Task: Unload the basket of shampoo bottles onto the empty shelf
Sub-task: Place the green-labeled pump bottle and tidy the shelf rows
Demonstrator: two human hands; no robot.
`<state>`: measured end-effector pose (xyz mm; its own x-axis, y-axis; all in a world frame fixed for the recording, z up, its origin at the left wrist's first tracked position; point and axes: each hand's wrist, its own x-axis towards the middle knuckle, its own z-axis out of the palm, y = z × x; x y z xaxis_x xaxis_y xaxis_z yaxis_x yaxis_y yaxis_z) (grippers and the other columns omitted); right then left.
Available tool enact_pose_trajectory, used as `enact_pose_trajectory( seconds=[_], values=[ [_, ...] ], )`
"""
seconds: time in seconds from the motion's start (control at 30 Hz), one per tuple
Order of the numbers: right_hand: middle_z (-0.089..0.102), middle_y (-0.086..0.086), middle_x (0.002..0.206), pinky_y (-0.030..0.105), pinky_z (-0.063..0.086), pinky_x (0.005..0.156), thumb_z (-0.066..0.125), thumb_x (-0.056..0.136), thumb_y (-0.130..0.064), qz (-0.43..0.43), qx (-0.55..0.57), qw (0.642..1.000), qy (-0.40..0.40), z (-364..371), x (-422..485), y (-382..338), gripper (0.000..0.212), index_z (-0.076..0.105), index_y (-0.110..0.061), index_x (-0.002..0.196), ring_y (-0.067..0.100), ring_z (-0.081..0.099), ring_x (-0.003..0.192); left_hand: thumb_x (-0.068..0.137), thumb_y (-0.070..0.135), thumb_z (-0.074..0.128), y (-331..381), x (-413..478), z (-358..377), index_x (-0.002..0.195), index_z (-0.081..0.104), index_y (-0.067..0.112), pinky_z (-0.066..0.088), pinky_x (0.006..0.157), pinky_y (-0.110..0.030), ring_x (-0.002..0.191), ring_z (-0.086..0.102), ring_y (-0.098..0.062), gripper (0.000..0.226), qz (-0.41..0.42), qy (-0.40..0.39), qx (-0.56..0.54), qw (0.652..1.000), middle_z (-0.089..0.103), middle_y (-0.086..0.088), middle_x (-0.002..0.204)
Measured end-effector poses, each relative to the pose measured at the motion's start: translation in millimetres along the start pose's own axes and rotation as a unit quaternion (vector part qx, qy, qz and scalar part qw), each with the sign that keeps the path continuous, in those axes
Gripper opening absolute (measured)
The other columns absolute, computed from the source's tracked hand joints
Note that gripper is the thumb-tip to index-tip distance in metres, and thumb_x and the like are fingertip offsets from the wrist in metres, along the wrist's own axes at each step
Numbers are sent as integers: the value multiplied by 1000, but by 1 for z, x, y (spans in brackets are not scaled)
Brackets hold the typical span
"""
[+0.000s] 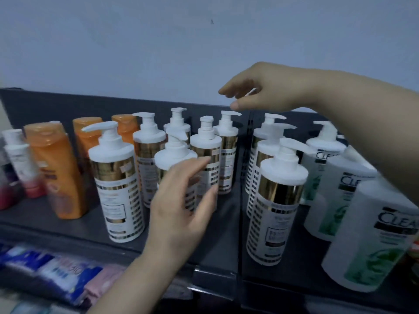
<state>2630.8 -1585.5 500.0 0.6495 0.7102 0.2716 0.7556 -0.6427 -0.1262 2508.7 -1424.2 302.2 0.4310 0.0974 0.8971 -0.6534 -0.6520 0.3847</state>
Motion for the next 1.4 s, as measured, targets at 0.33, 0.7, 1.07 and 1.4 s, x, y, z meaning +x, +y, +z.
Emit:
enact_pose_trajectory(
  seconds=[0.33, 0.7, 1.07, 1.4],
  values=[
    [44, -2, 144, 23, 37, 82, 55, 95, -35, 66, -107, 990, -66, 49, 47, -38, 52, 39, -29, 143, 18, 45, 125, 76, 35, 79, -73, -23, -44, 140, 20, 51, 42, 103, -24, 124, 46, 8, 89, -221, -175, -86, 956, 43, 33, 134],
    [60, 2, 118, 31, 42, 80, 56, 91, -28, 131, -118, 984, -37, 71, 71, -37, 23, 65, -19, 111, 21, 54, 101, 70, 48, 78, -85, -18, -40, 111, 34, 66, 42, 68, 1, 99, 52, 24, 63, -257, -265, -101, 924, 54, 47, 107],
    [58, -7, 118, 28, 42, 93, 62, 87, -9, 111, -9, 993, -41, 59, 67, -16, 35, 64, -24, 118, 11, 52, 108, 67, 51, 80, -91, -19, -33, 122, 45, 47, 52, 91, -27, 104, 59, 11, 65, -283, -290, -125, 906, 63, 29, 114],
    [59, -9, 122, 10, 35, 76, 62, 88, -8, 76, 13, 997, -31, 62, 62, -4, 36, 63, -24, 121, -2, 51, 92, 63, 44, 86, -83, -24, -10, 123, 48, 44, 52, 95, -33, 106, 61, 6, 71, -307, -315, -158, 884, 66, 22, 115]
  ],
)
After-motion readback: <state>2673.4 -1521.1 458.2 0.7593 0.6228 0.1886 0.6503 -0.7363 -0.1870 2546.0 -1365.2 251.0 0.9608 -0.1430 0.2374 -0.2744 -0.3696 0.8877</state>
